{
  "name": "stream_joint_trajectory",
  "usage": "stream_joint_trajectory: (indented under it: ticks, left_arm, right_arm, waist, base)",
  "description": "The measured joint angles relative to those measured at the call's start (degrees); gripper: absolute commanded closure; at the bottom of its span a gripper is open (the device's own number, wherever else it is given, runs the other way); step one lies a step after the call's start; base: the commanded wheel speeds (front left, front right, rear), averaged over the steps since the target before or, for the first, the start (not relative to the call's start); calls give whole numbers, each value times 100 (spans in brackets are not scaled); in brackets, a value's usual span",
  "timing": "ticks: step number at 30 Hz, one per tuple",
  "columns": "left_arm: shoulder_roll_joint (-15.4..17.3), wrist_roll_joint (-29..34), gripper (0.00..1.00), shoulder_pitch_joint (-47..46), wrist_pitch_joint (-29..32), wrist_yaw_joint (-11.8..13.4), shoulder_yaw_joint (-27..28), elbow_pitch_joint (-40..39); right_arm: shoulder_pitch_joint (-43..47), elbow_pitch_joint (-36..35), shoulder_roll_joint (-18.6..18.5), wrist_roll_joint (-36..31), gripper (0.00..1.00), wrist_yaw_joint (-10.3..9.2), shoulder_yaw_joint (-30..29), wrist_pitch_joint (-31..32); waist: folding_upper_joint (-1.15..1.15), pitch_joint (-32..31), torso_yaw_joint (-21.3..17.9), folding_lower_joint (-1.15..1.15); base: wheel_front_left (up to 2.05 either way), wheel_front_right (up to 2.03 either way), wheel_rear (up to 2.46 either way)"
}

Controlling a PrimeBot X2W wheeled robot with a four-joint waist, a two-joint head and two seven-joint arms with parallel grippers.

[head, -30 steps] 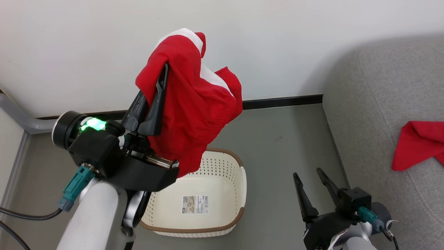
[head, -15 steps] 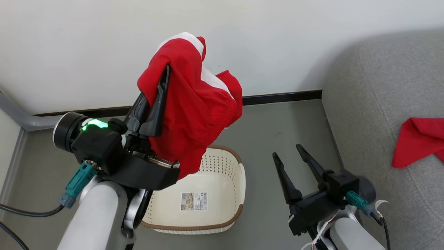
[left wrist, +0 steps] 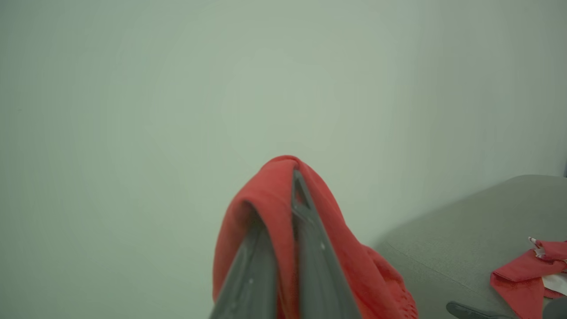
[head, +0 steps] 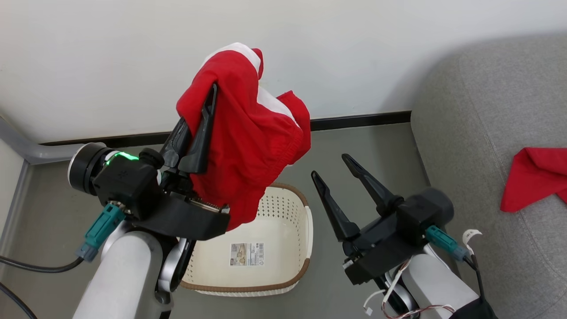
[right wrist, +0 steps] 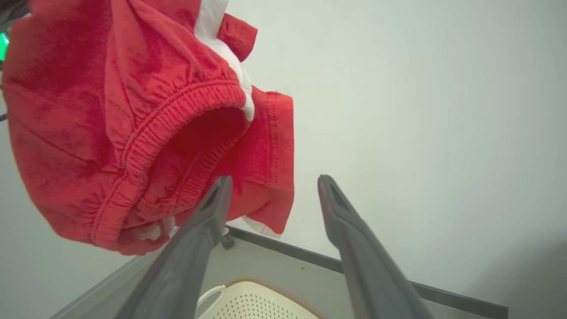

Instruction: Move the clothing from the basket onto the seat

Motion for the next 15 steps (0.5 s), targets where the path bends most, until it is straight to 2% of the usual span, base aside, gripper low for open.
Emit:
stream_joint_trajectory:
  ticks: [15]
  left_arm:
    - [-7,-9,100,-8,49,38,-42,7]
  right_arm:
    - [-308,-412,3,169,0,144,334,0]
  waist:
    - [0,26,25,0]
  base:
    - [0,0,0]
